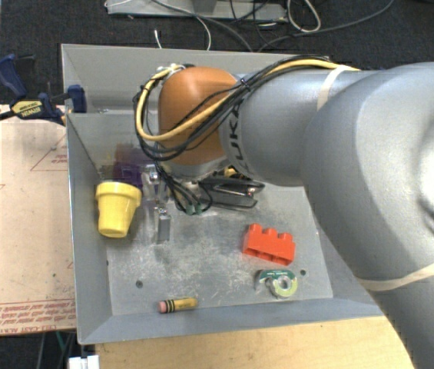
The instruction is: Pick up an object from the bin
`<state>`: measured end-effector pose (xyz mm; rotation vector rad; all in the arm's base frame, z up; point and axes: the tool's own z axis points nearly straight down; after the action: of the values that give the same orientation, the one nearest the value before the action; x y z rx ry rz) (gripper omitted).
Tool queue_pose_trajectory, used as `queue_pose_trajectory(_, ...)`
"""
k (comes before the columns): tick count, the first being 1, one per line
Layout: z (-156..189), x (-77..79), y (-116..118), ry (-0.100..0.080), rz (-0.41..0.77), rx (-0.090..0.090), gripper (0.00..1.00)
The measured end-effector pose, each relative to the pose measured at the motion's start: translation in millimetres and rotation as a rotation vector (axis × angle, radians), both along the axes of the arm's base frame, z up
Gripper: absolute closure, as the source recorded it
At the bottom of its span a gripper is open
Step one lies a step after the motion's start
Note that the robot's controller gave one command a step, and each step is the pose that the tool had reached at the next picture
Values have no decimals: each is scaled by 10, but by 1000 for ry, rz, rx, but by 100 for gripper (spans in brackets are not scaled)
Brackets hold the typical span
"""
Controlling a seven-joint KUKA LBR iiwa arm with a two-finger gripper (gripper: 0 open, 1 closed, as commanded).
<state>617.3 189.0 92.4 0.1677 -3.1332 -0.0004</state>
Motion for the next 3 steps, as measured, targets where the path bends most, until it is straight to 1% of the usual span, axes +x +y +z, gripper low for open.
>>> queue_pose_trajectory(1,-41,14,0,-10,0,2,0)
queue_pose_trajectory(2,95,26,540,-34,122,-3,0)
queue_pose_trajectory(3,73,-42,543,-33,205,13,0)
